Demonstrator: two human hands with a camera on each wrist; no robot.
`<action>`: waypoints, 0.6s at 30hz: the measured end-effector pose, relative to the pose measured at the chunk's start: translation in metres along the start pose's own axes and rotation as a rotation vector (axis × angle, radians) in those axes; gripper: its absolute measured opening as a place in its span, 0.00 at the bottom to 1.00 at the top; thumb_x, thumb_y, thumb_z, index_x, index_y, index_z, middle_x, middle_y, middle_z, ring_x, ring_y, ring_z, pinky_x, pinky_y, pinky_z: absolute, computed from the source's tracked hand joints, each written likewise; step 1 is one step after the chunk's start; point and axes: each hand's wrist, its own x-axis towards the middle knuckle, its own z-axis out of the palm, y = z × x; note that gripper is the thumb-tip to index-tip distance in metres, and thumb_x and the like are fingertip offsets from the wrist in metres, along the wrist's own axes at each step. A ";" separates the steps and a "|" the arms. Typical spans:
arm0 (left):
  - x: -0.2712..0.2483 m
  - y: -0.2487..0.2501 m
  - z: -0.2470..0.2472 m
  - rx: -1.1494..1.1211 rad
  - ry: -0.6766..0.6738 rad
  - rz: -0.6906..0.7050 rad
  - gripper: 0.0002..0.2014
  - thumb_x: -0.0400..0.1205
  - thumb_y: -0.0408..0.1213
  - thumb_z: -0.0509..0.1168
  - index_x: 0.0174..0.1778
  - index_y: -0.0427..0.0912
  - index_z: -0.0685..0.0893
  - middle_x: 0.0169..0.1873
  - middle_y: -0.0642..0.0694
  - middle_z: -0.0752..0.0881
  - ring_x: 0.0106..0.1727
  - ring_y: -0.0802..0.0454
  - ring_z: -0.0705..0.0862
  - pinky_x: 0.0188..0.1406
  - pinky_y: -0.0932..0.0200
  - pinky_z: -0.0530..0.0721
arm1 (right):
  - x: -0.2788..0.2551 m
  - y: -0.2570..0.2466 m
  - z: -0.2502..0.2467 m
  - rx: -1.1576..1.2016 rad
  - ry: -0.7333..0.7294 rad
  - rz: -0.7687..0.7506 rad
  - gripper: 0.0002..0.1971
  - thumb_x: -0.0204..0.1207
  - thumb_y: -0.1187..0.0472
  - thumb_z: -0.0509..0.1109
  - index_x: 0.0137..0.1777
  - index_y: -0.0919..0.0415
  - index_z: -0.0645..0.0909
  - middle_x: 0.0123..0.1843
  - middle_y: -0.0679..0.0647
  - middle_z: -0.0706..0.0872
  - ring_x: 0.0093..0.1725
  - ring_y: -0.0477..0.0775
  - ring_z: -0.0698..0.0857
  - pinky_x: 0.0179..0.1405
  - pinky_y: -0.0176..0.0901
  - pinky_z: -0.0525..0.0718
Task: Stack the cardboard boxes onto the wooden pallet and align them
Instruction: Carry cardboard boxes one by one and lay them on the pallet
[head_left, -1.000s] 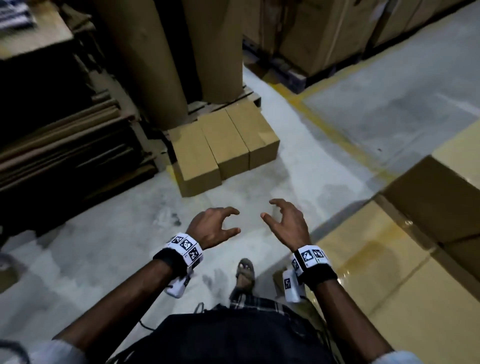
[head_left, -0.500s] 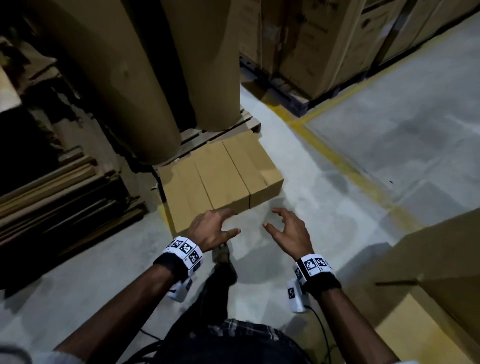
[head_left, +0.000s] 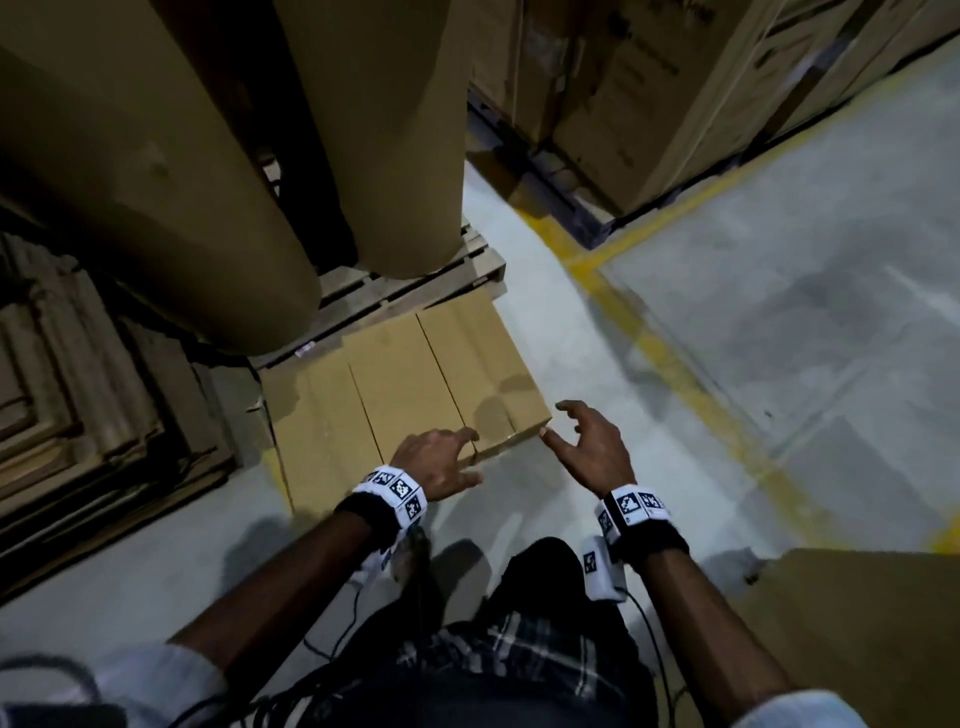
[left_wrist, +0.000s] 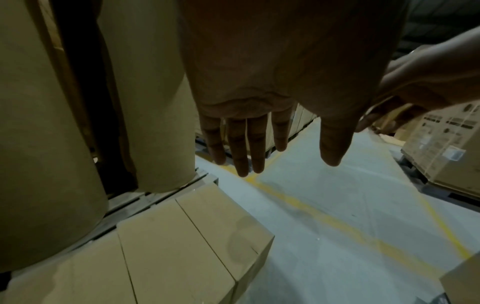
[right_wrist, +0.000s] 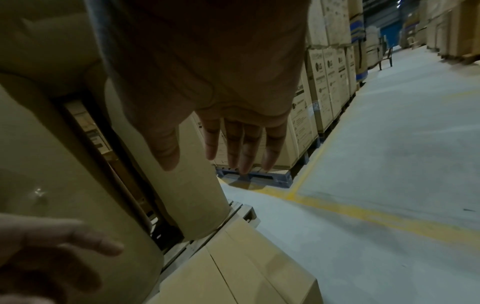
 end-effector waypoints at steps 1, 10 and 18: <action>0.012 0.000 0.002 -0.026 -0.017 -0.018 0.34 0.84 0.63 0.65 0.83 0.51 0.70 0.71 0.41 0.85 0.68 0.39 0.84 0.63 0.44 0.82 | 0.020 0.004 -0.004 -0.009 -0.024 0.015 0.28 0.78 0.39 0.75 0.76 0.46 0.77 0.72 0.54 0.85 0.70 0.61 0.83 0.66 0.56 0.83; 0.108 0.032 0.042 -0.403 -0.035 -0.380 0.31 0.82 0.61 0.70 0.80 0.55 0.75 0.71 0.47 0.85 0.65 0.45 0.87 0.64 0.55 0.82 | 0.182 0.081 -0.010 -0.084 -0.388 0.041 0.31 0.78 0.42 0.77 0.77 0.53 0.77 0.72 0.61 0.85 0.71 0.64 0.83 0.67 0.51 0.82; 0.228 0.053 0.142 -0.690 0.023 -0.637 0.47 0.64 0.77 0.55 0.78 0.59 0.77 0.72 0.48 0.84 0.72 0.47 0.83 0.69 0.58 0.79 | 0.307 0.165 0.051 -0.334 -0.674 -0.003 0.34 0.81 0.42 0.73 0.84 0.52 0.68 0.76 0.59 0.79 0.75 0.63 0.79 0.67 0.53 0.80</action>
